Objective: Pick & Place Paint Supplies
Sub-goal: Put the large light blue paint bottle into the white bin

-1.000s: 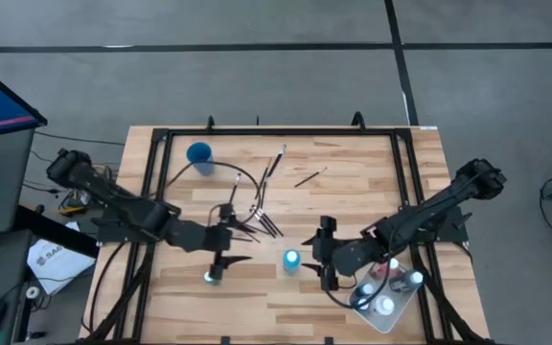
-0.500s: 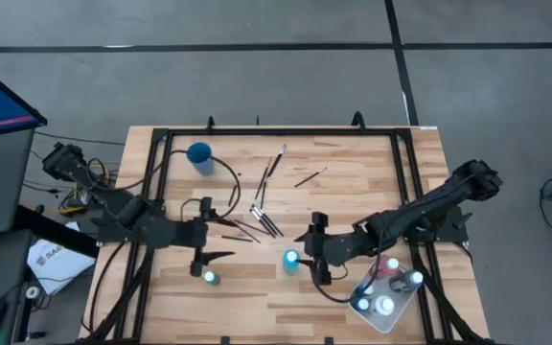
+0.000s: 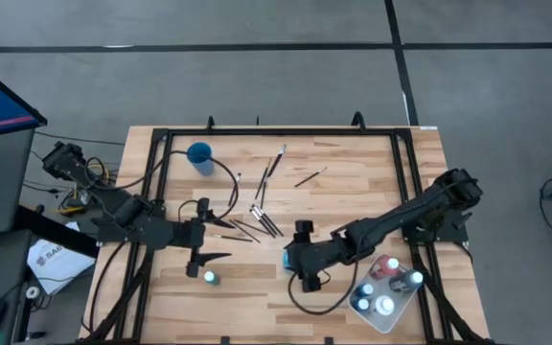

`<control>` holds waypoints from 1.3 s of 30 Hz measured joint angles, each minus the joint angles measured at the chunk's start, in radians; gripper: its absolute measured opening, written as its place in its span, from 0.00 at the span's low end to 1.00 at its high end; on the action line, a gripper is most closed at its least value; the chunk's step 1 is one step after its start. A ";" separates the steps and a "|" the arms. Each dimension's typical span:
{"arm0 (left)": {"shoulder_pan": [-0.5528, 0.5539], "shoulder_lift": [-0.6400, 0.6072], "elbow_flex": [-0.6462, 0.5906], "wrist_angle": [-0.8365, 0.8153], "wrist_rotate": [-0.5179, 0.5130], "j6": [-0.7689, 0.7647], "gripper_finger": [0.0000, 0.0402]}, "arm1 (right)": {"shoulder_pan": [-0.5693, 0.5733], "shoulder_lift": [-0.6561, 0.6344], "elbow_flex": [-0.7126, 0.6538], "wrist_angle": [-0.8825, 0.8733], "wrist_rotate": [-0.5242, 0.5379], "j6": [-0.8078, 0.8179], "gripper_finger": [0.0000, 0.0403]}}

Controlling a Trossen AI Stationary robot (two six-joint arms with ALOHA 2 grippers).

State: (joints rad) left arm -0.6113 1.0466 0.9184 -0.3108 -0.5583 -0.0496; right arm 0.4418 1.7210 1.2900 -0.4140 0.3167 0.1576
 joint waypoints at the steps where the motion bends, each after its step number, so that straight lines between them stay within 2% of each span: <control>1: 0.000 0.000 0.000 -0.002 0.000 -0.008 0.74 | 0.000 0.001 0.001 -0.006 -0.003 0.004 0.60; 9: 0.000 0.000 0.000 -0.004 0.000 -0.011 0.74 | -0.002 0.002 0.001 -0.026 -0.006 0.034 0.57; 19: 0.000 0.000 0.000 -0.004 0.001 -0.011 0.74 | -0.002 0.000 0.001 -0.041 -0.006 0.038 0.34; 23: 0.001 0.000 0.000 -0.004 0.001 -0.011 0.74 | -0.002 -0.001 0.002 -0.043 -0.006 0.054 0.28; 30: 0.001 0.000 0.000 -0.004 0.001 -0.019 0.74 | 0.003 -0.001 0.003 -0.045 -0.003 0.056 0.30; 39: 0.001 0.000 0.000 -0.004 0.002 -0.019 0.74 | 0.052 0.000 0.091 -0.190 -0.003 0.053 0.28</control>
State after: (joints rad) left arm -0.6106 1.0470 0.9184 -0.3145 -0.5568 -0.0685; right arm 0.4937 1.7210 1.3809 -0.6039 0.3139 0.2104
